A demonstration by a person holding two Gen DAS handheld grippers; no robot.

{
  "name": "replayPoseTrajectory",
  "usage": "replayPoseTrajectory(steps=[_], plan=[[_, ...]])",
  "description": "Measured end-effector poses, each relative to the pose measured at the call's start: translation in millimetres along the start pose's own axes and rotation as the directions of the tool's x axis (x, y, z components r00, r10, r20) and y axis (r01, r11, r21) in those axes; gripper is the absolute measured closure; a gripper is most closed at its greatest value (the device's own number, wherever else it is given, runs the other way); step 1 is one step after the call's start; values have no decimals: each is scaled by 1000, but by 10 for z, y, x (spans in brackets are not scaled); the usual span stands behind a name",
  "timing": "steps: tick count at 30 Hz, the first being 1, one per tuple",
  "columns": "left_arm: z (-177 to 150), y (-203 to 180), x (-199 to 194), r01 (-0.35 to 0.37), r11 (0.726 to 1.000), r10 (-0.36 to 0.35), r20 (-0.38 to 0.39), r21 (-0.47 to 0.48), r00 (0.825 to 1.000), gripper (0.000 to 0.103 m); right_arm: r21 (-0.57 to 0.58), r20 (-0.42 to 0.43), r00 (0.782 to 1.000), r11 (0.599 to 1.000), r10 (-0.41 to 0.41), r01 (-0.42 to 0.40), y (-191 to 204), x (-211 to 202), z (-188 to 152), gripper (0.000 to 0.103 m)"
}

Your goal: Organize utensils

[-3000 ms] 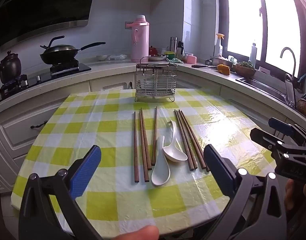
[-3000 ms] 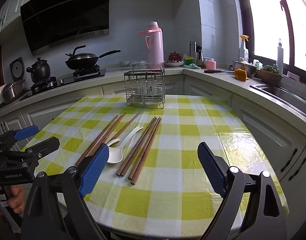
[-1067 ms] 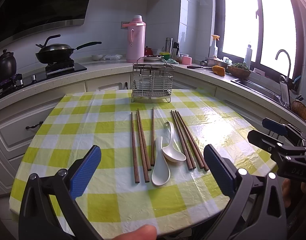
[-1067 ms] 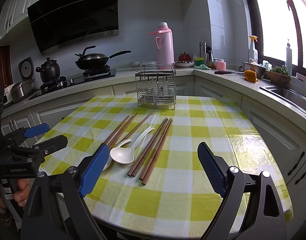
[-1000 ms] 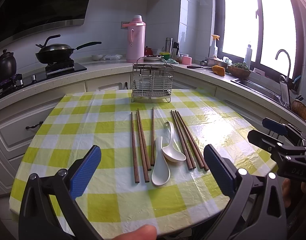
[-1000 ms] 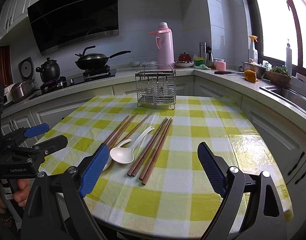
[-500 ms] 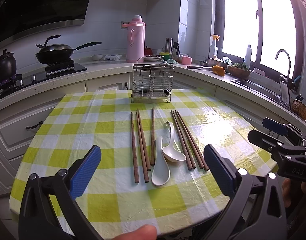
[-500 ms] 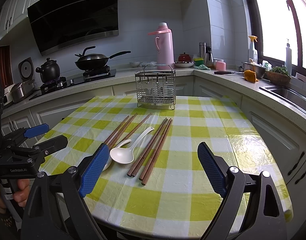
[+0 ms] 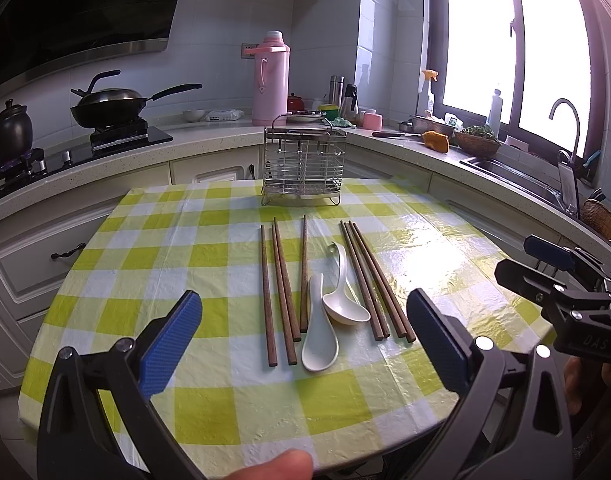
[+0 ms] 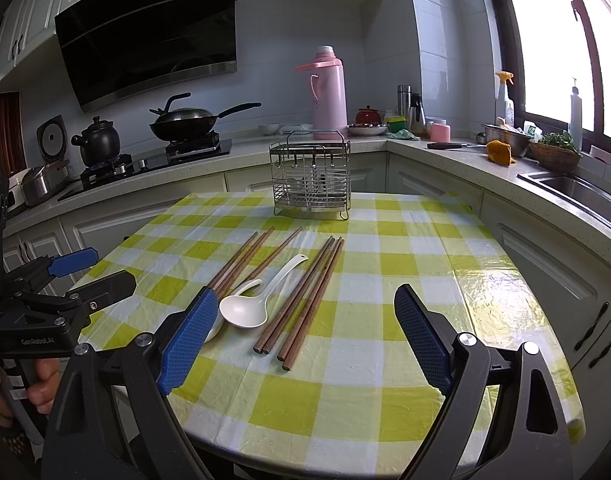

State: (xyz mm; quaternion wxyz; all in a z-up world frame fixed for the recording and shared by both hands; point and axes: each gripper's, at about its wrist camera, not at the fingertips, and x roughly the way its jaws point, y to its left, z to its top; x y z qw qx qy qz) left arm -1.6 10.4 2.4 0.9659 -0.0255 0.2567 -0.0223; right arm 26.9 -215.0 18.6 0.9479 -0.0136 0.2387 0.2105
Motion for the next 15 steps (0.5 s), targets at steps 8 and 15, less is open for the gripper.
replayPoseTrajectory(steps=[8,15], plan=[[-1,1,2,-1,1000,1,-1,-2,1000,4,0,0,1000,1000,-1,1,0,4,-6,19],[37,57,113,14,1000,-14,-42,-5,999,4,16,-50,999,1000,-9,9,-53,138,6,19]])
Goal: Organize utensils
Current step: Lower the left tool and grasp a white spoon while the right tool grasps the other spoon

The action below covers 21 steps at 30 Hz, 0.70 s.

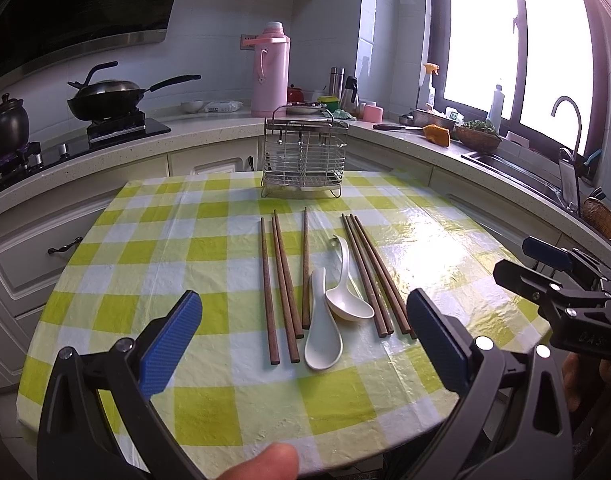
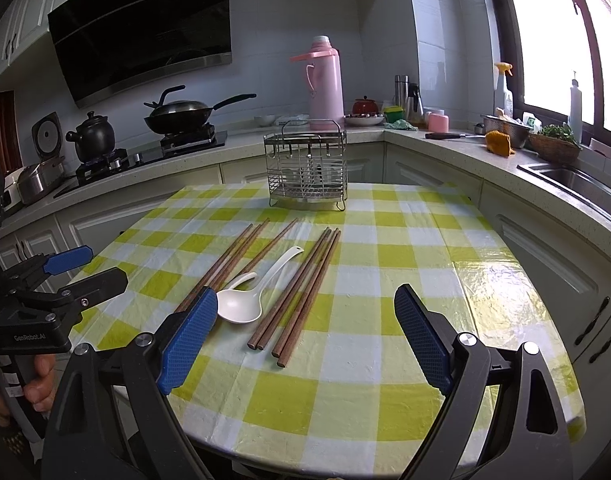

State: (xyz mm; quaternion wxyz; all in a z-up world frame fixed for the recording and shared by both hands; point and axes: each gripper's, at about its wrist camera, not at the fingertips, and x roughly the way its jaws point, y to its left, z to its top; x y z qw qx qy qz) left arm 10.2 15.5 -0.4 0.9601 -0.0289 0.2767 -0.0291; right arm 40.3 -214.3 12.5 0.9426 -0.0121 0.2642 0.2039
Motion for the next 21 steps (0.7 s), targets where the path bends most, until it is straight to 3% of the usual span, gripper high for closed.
replayPoseTrajectory(steps=[3,8,10,12,16,18,21], plan=[[73,53,161,50,999,-50,-47,-4,998,4,24,-68,998,1000,-3,5,-74,220,56,19],[226,85,659,128,992,-124,-161,13,979,6,108,-173,980,991,94,-76,-216,688,159,19],[286,74,905,157,987,-146,-220,31,964,23,135,-200,974,988,105,-79,-264,848,186,19],[325,61,1143,185,982,-168,-282,36,945,51,156,-221,970,985,103,-69,-318,986,211,19],[347,-27,1518,232,970,-190,-374,69,908,65,194,-243,963,979,113,-66,-438,1185,245,24],[343,-48,1675,239,969,-191,-409,69,892,77,215,-255,959,974,121,-66,-505,1282,258,25],[323,-29,1890,234,971,-189,-459,42,868,81,240,-262,954,967,148,-84,-581,1397,265,26]])
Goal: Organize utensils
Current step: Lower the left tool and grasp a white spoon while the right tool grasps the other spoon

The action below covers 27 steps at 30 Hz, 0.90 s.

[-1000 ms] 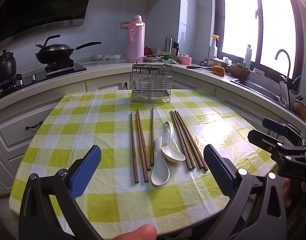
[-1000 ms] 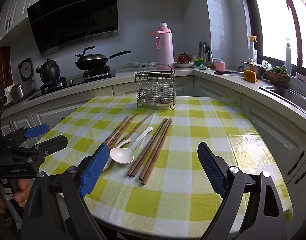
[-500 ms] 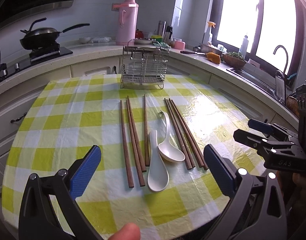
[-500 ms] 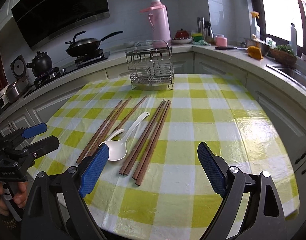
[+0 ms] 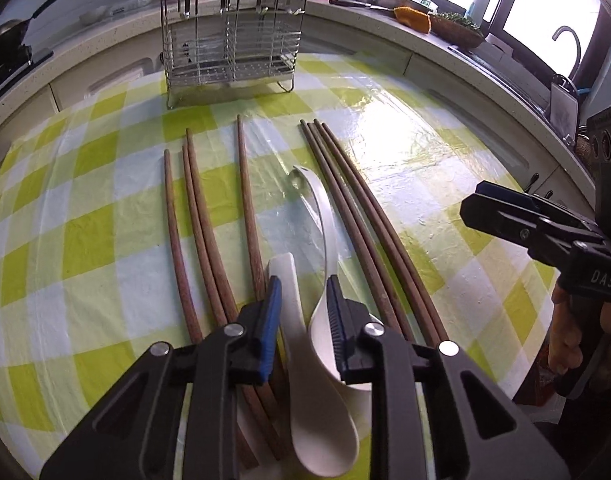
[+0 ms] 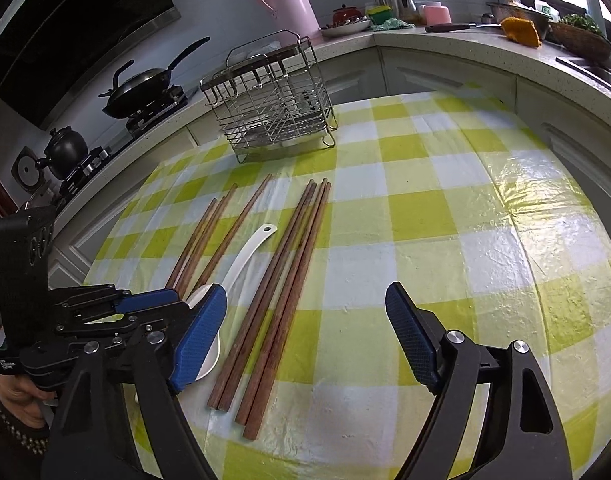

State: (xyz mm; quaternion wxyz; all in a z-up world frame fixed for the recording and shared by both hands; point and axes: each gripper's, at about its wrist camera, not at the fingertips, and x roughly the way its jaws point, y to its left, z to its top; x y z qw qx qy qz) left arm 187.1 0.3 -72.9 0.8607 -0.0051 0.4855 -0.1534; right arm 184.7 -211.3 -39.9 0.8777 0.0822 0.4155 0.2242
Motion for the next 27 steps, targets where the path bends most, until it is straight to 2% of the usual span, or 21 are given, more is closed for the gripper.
replayPoseTrajectory(steps=[4,7,12,15,18,27], plan=[[19,79,103,-1,999,-1,-35,-38,999,81,10,-4,1000,1000,23,-23,-60,90,60,26],[29,117,124,29,998,-32,-45,-60,999,81,11,0,999,999,35,-35,-62,127,98,26],[39,100,208,30,998,-34,-73,-49,997,80,-3,-12,998,998,56,-56,-19,201,135,26],[55,117,201,37,998,-41,-73,-56,997,87,-2,-17,998,998,58,-58,-4,228,157,26],[43,176,116,46,996,-49,-47,-76,998,87,-20,-31,998,998,51,-51,70,268,168,28],[-143,477,-399,108,980,-96,77,-167,992,88,-124,-118,992,991,36,-51,555,588,204,43]])
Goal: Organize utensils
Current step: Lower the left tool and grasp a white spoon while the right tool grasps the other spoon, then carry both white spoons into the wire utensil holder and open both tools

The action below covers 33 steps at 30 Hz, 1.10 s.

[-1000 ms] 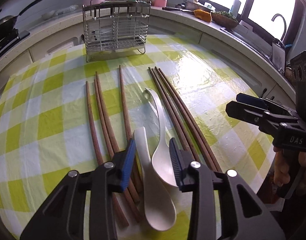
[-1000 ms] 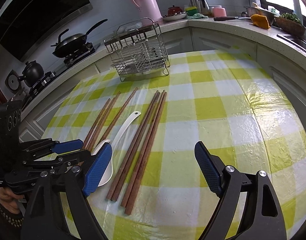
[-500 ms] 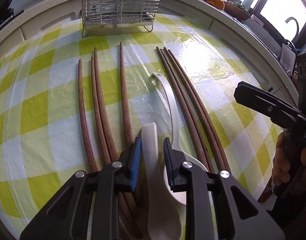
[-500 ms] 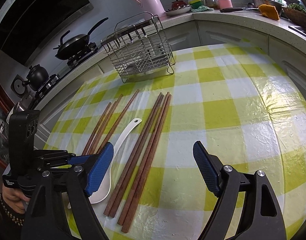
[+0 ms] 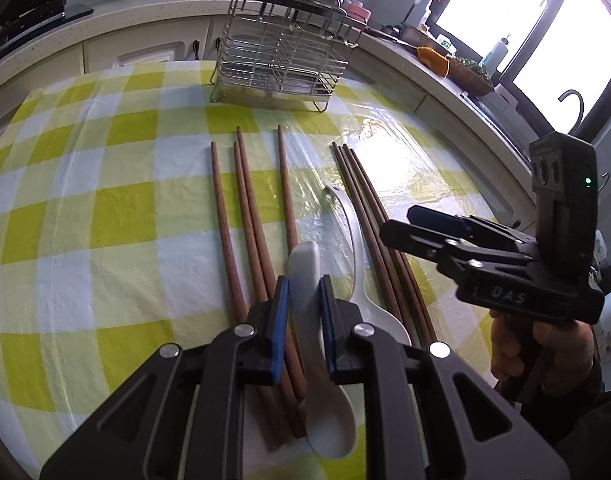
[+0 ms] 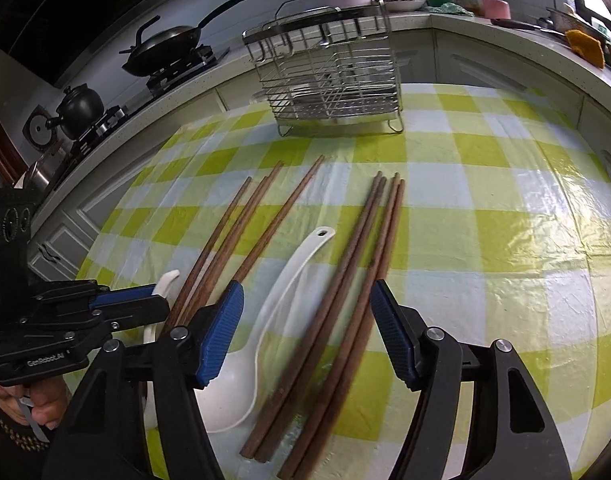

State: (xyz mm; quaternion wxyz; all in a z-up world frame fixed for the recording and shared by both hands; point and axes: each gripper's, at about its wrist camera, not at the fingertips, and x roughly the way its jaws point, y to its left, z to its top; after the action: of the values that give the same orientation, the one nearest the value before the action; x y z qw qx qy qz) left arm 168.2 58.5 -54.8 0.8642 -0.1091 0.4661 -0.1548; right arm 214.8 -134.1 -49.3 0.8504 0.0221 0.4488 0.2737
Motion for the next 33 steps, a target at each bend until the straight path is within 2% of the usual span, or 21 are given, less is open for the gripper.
replayPoseTrajectory(steps=[4,11,14,16,26,33], plan=[[-46,90,-166,13,1000,-12,32,-9,999,88,-26,-51,998,999,-23,22,146,209,45,58],[-106,208,-296,35,999,-33,64,-19,997,89,-40,-99,993,997,-65,61,232,456,91,71],[-120,211,-332,37,999,-36,70,-16,997,92,-47,-95,992,995,-87,83,223,500,121,82],[-124,200,-380,36,999,-35,79,-11,996,94,-34,-84,994,997,-73,70,208,472,129,92],[-28,24,-609,8,1000,-10,136,18,991,96,-40,44,999,999,5,-3,238,-139,196,95],[236,-203,-746,-23,997,9,185,75,983,96,-82,130,991,997,10,0,246,-568,310,96]])
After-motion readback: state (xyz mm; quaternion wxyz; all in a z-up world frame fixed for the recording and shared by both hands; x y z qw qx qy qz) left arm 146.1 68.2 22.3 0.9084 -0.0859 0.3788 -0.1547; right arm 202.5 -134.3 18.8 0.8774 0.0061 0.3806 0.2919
